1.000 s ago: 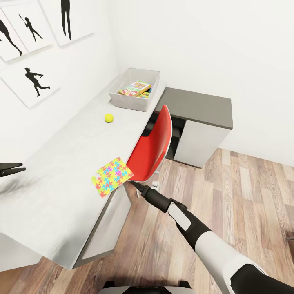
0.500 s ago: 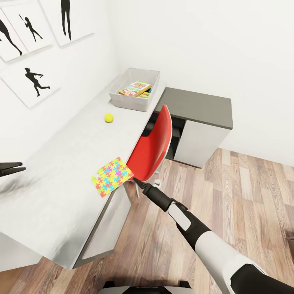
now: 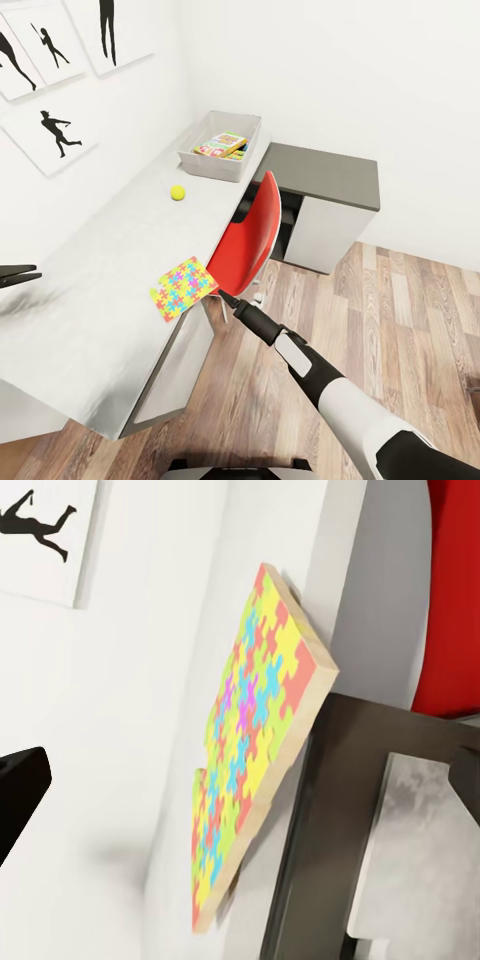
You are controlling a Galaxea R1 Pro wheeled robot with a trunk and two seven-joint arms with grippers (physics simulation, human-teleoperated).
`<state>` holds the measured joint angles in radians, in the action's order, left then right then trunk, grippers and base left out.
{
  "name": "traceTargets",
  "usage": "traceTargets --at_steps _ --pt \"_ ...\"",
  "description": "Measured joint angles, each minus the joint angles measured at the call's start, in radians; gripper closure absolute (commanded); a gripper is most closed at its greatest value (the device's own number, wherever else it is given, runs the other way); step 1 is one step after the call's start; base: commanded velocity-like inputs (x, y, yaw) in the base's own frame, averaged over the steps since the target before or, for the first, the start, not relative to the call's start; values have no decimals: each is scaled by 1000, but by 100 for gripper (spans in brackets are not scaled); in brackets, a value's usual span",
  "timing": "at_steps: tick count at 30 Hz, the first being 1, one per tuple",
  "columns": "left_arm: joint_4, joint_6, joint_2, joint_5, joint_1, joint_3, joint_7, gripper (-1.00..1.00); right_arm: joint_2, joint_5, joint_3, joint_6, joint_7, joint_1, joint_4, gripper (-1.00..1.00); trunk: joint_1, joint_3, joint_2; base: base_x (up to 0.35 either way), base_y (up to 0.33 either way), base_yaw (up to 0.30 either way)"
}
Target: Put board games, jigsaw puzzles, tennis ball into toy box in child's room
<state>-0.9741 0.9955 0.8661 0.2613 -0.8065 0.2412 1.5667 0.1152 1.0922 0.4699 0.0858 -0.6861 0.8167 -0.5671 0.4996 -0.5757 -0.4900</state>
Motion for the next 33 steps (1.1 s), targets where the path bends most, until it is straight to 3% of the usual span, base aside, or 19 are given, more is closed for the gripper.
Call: traceTargets --at_steps 33 --pt "0 0 0 0 0 0 0 -100 0 0 1 0 0 0 0 -100 0 0 0 47 15 0"
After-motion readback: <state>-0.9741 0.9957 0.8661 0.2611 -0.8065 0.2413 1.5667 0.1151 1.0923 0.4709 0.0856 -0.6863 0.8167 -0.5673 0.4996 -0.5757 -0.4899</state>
